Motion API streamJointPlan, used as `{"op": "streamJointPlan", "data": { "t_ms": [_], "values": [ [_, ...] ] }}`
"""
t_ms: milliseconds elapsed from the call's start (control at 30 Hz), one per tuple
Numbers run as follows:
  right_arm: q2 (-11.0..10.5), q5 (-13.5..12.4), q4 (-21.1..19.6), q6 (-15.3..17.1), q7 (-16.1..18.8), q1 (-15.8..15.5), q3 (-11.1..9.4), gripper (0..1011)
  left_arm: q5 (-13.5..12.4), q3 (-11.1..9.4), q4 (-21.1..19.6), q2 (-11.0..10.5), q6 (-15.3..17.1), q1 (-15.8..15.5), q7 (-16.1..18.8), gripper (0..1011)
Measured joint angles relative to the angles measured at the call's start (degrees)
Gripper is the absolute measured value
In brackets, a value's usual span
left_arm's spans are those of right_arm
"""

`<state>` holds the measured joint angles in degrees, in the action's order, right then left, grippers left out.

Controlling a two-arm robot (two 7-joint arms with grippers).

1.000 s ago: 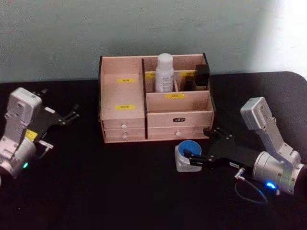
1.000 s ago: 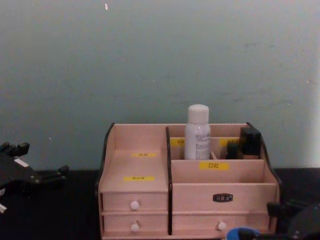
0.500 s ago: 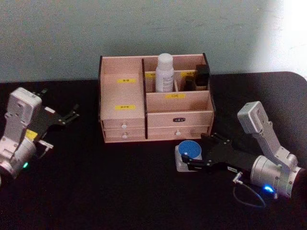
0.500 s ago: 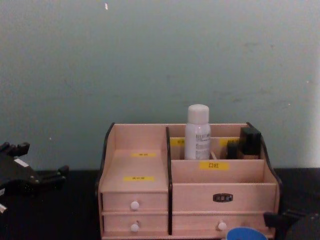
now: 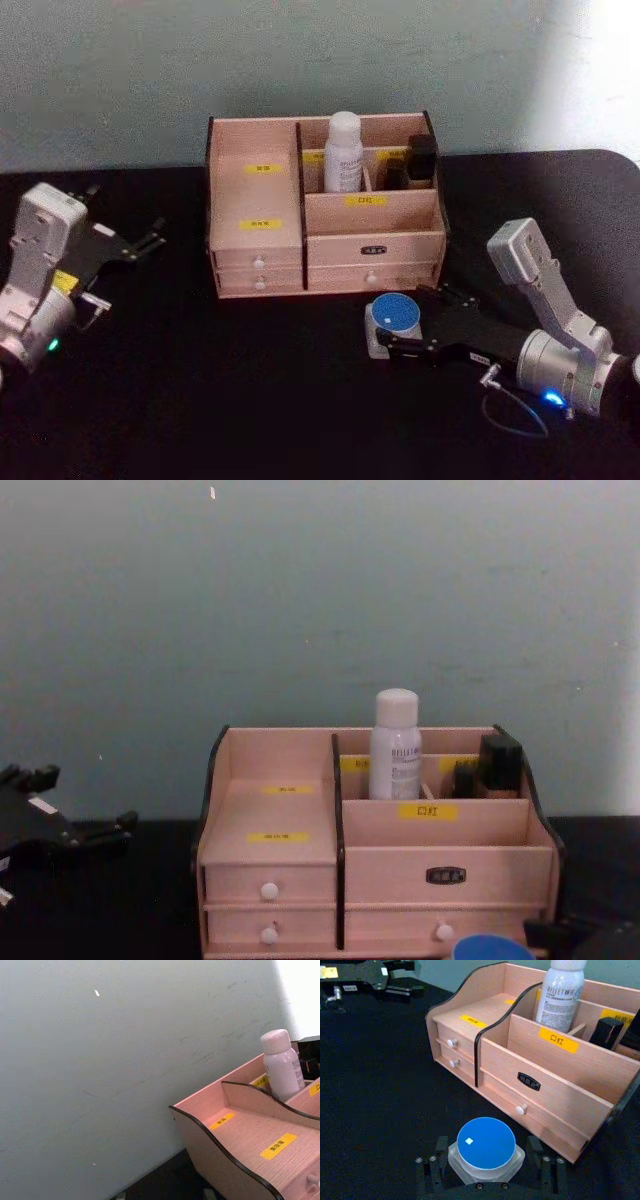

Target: Pick up the facial cleanser and watermelon frost from the table and place them into the tiered storage box.

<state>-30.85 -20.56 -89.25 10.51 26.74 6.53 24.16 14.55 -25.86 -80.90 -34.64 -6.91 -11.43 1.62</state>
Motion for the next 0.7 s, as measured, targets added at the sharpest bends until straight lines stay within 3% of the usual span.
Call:
{"op": "streamJointPlan", "data": {
  "t_ms": [700],
  "values": [
    [0.4,1.1,0.7,-0.1,-0.5,-0.1,0.2,1002,0.0,0.0,0.0,0.0,0.0,0.0,0.0,1001]
  ]
}}
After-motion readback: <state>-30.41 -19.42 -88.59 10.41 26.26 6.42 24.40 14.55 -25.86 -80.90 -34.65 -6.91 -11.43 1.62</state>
